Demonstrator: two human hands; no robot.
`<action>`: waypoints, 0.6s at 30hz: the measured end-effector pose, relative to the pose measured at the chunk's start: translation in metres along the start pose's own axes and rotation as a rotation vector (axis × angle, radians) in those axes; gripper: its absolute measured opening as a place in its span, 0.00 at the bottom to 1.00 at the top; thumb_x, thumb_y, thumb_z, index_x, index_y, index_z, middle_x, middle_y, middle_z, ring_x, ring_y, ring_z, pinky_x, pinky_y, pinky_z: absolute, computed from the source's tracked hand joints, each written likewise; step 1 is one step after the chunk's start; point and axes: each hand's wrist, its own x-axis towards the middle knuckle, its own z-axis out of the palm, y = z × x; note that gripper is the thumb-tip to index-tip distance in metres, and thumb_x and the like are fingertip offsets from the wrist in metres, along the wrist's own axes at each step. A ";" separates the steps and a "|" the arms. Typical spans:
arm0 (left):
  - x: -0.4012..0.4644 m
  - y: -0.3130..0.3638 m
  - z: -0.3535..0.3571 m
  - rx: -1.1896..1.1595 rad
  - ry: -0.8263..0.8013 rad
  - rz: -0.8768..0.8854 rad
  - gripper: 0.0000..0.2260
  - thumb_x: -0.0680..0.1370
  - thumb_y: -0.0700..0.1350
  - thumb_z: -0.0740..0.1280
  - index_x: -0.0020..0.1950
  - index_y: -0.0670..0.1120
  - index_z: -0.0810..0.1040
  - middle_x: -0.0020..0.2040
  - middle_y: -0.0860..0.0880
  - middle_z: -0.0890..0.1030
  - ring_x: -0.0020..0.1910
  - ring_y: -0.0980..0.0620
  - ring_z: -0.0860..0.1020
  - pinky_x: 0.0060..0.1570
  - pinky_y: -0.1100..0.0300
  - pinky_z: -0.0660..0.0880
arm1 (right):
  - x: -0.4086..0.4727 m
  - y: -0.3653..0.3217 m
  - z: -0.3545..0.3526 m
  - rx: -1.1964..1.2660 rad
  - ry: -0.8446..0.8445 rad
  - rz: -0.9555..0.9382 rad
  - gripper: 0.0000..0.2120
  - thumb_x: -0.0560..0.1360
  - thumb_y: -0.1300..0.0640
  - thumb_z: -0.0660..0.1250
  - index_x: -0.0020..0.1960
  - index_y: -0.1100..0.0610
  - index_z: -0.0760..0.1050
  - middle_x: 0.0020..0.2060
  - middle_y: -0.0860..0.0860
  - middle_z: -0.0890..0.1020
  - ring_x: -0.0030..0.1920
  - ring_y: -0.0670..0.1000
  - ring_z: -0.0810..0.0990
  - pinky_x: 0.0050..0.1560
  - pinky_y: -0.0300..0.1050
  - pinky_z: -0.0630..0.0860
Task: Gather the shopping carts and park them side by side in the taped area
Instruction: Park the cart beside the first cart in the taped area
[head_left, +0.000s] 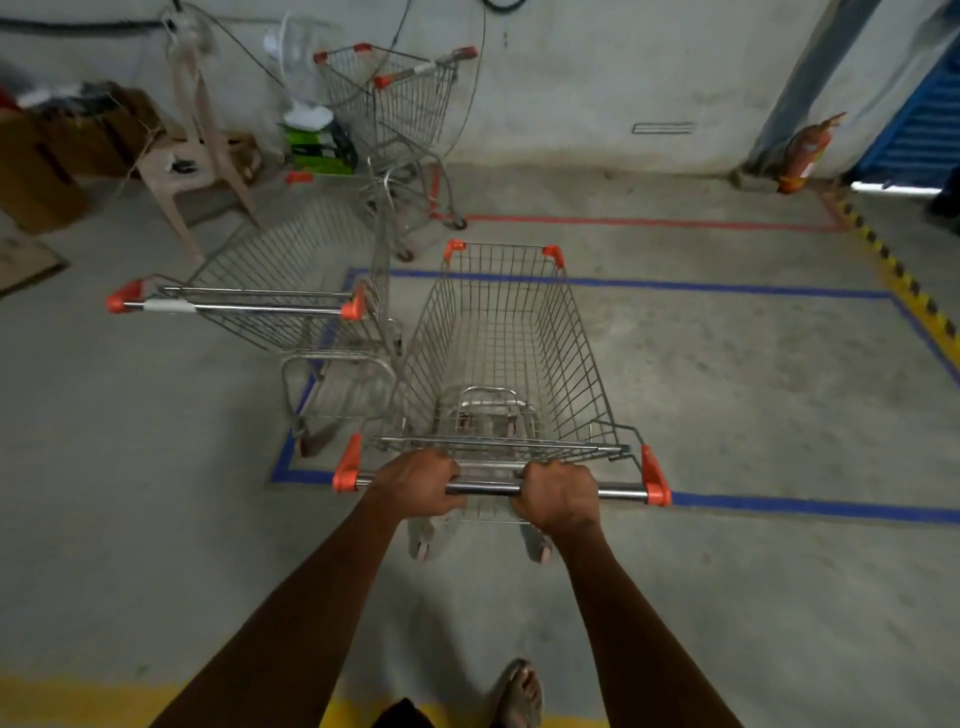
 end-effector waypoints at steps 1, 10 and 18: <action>0.012 -0.001 -0.005 0.000 -0.011 -0.009 0.14 0.74 0.59 0.66 0.49 0.51 0.82 0.46 0.48 0.84 0.46 0.46 0.82 0.43 0.56 0.75 | 0.013 0.006 -0.002 0.008 -0.013 -0.005 0.17 0.75 0.39 0.65 0.51 0.51 0.81 0.42 0.50 0.83 0.42 0.54 0.83 0.46 0.47 0.77; 0.109 -0.026 -0.035 0.052 -0.064 -0.096 0.17 0.73 0.61 0.63 0.52 0.51 0.81 0.48 0.47 0.83 0.48 0.46 0.81 0.45 0.55 0.76 | 0.114 0.041 -0.020 0.012 -0.039 -0.042 0.16 0.77 0.40 0.64 0.50 0.52 0.81 0.37 0.49 0.79 0.37 0.53 0.78 0.41 0.45 0.74; 0.197 -0.064 -0.070 0.029 -0.040 -0.065 0.15 0.76 0.58 0.65 0.52 0.48 0.82 0.47 0.46 0.83 0.48 0.45 0.81 0.43 0.57 0.73 | 0.214 0.058 -0.039 0.016 -0.053 -0.006 0.17 0.76 0.37 0.63 0.46 0.50 0.80 0.35 0.46 0.78 0.36 0.50 0.79 0.43 0.46 0.78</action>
